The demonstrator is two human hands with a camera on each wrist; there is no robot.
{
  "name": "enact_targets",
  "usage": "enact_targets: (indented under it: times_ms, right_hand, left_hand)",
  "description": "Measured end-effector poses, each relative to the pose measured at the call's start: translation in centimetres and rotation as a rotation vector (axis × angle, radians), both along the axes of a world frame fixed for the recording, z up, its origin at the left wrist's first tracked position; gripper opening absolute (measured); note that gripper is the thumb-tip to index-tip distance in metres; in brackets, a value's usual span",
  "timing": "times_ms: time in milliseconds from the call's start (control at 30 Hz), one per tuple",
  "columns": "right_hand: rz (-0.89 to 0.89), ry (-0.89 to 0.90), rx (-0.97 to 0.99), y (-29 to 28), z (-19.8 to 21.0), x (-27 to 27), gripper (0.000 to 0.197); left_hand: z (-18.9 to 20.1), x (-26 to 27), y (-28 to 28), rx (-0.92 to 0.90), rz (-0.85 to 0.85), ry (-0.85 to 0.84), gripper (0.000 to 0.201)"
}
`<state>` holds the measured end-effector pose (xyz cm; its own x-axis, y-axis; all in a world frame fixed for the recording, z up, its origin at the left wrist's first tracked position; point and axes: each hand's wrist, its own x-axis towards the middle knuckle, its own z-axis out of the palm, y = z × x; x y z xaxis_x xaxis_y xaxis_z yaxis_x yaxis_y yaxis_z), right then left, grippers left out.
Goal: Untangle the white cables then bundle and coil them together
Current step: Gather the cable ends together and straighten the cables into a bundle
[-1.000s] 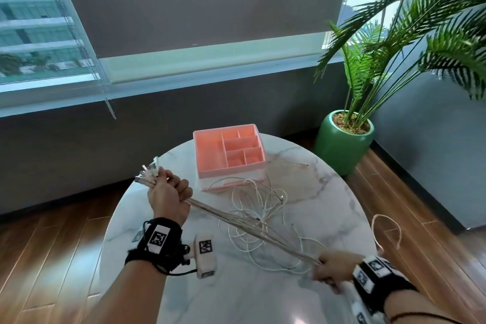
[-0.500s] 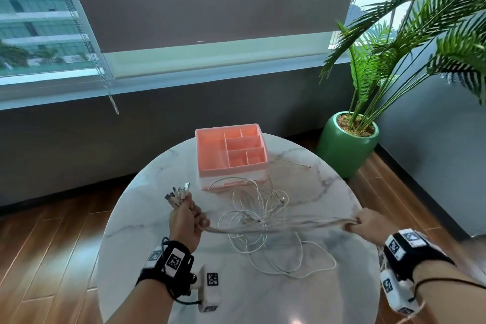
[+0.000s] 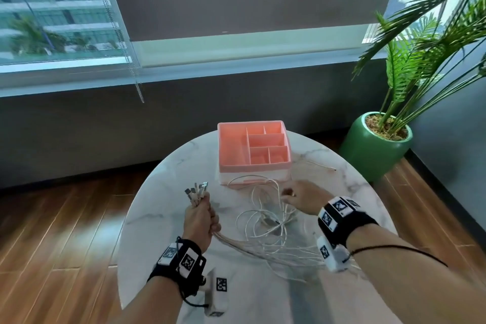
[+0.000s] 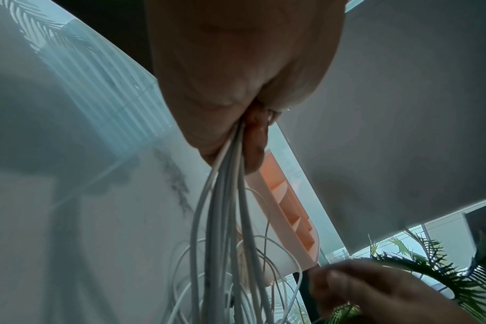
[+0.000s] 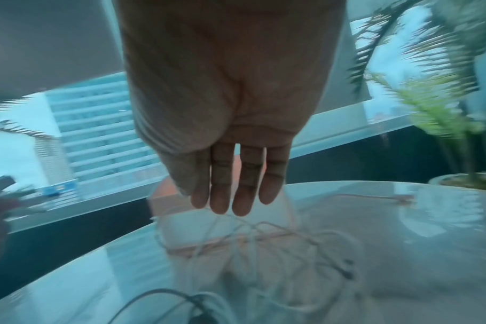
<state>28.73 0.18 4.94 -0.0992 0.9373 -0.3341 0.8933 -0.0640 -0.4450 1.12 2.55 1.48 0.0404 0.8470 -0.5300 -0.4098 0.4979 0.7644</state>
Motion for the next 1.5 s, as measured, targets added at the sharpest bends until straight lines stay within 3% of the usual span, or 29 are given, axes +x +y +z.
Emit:
enact_targets:
  times_ms: [67, 200, 233, 400, 833, 1033, 1200, 1367, 1500]
  right_hand:
    - [0.106, -0.046, 0.055, 2.7, -0.1, -3.6, 0.024]
    - [0.31, -0.289, 0.069, 5.4, -3.3, -7.1, 0.055]
    - [0.355, -0.349, 0.062, 5.7, -4.3, -7.1, 0.055]
    - [0.34, -0.609, 0.041, 5.5, -6.5, -5.7, 0.02]
    - [0.09, 0.123, 0.451, 4.1, 5.9, -4.0, 0.003]
    - [-0.145, 0.553, 0.411, 0.8, 6.2, -4.0, 0.002]
    - [-0.289, 0.765, 0.31, -1.8, 4.2, -3.9, 0.007]
    - [-0.464, 0.737, 0.38, -2.1, 3.6, -3.3, 0.01]
    - [-0.67, 0.464, 0.534, -1.6, 3.2, -0.8, 0.013]
  left_hand:
    - [0.1, -0.1, -0.1, 0.004, -0.009, 0.016, 0.041]
    - [0.5, -0.8, -0.4, -0.003, -0.002, 0.017, 0.04]
    - [0.5, -1.0, -0.5, -0.003, 0.001, 0.019, 0.04]
    - [0.3, -1.5, -0.9, -0.001, 0.009, 0.018, 0.037]
    - [2.1, 0.3, -0.5, 0.097, -0.069, 0.014, 0.042]
    - [1.7, 0.7, -0.5, 0.139, -0.118, 0.086, 0.033]
    - [0.7, 1.1, -1.0, 0.131, -0.235, 0.162, 0.032]
    - [0.4, 1.5, -2.4, 0.152, -0.566, 0.34, 0.022]
    - [0.3, 0.7, -2.6, 0.132, -0.529, 0.335, 0.016]
